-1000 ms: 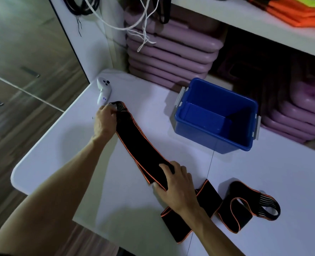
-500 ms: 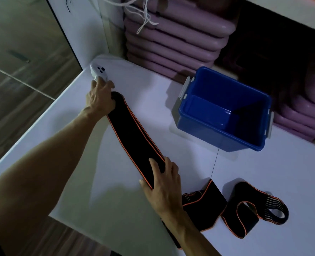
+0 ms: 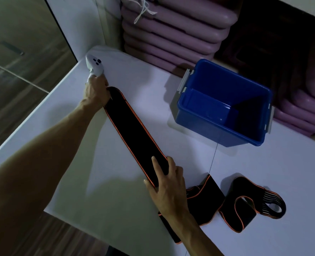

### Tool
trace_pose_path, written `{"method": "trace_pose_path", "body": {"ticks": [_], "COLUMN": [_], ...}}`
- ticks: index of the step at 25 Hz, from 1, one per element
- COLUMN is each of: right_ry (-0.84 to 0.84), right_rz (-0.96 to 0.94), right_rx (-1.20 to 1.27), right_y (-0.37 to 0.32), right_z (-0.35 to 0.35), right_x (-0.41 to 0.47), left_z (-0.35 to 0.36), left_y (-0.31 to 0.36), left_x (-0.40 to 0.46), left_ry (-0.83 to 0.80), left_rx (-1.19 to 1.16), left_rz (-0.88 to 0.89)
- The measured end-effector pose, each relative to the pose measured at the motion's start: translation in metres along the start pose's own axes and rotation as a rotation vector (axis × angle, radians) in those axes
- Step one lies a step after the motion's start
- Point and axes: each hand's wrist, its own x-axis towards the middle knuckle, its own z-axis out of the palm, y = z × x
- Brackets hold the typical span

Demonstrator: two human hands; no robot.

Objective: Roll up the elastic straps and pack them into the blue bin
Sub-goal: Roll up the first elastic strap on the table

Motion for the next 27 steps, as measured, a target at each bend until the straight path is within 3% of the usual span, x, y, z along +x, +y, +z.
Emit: {"method": "trace_pose_path", "body": {"ticks": [2,5,7,9,14,18,22,27], "right_ry": [0.01,0.013,0.022,0.016,-0.01,-0.164,-0.361,-0.36], "right_rz": [0.004,0.012,0.006,-0.001,-0.012,-0.073,-0.165,-0.268], "right_rx": [-0.009,-0.001,-0.006,-0.009,0.047,0.177,0.392,0.364], "right_y": [-0.001,-0.003,-0.004,-0.003,-0.002,0.006,0.031,0.043], "right_z": [-0.002,-0.004,-0.003,-0.003,-0.002,-0.012,-0.027,-0.029], "right_x": [-0.001,-0.003,-0.003,-0.003,-0.002,-0.002,0.006,0.014], "left_z": [0.001,0.019,0.046,0.069,0.073,0.056,0.057,0.07], "left_y": [0.002,0.005,0.001,-0.005,-0.013,-0.003,0.007,-0.01], "left_x": [-0.023,-0.092,-0.128,-0.133,-0.115,-0.133,-0.186,-0.197], "left_ry": [0.061,0.191,0.016,-0.097,-0.118,-0.044,-0.05,-0.155], "left_rx": [-0.093,0.017,0.11,0.161,0.212,0.135,0.085,0.153], "left_rz": [0.02,0.255,0.358,0.321,0.319,0.309,0.426,0.318]}}
